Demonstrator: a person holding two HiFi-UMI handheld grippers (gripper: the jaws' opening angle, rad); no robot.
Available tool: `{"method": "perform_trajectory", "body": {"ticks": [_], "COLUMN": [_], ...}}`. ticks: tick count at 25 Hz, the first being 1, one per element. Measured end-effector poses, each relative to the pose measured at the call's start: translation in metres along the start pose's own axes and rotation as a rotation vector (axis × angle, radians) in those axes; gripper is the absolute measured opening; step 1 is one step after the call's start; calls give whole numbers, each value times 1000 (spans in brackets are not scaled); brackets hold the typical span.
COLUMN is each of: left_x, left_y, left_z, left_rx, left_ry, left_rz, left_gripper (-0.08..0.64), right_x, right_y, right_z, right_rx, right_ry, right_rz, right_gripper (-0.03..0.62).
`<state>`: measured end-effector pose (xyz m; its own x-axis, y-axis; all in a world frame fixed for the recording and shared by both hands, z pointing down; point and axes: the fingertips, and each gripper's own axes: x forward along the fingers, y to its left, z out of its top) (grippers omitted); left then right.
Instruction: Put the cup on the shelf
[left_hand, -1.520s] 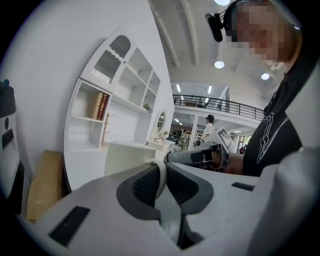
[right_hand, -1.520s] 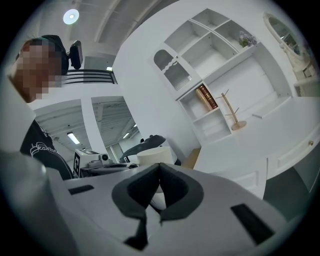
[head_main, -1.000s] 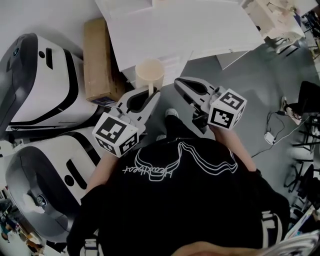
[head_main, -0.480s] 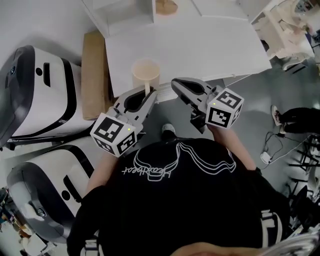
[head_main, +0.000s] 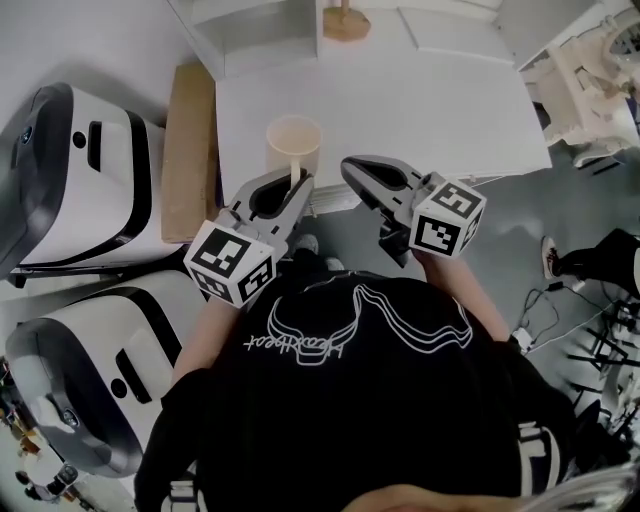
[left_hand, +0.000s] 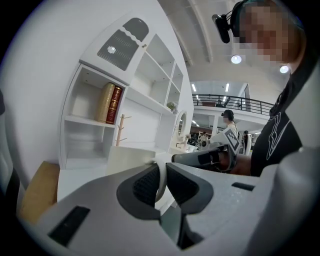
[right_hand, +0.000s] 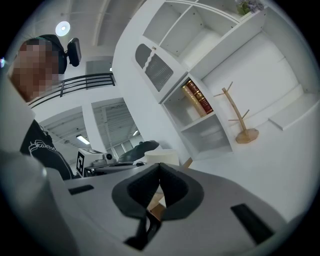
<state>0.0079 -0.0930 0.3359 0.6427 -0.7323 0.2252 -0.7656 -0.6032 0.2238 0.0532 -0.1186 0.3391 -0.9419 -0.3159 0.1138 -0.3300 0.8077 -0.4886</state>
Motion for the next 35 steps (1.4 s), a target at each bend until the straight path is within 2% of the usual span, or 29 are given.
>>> {"method": "perform_trajectory", "body": {"ticks": [8, 17, 27, 35], "left_x": [22, 49, 83, 115], "left_y": [45, 120, 192, 238], "left_z": [4, 13, 22, 11], "left_rx": [-5, -22, 42, 46], "left_ry": [3, 22, 39, 39], "left_rz": [19, 41, 47, 39], "left_gripper": [35, 35, 35, 35], "right_x": [23, 68, 111, 135], "right_y": [-28, -72, -106, -128], "right_z": [9, 22, 31, 26], "right_rx": [27, 72, 98, 123], "right_ry": [8, 28, 48, 74], "right_rz": [-15, -46, -81, -107], "right_gripper": [5, 5, 5, 5]}}
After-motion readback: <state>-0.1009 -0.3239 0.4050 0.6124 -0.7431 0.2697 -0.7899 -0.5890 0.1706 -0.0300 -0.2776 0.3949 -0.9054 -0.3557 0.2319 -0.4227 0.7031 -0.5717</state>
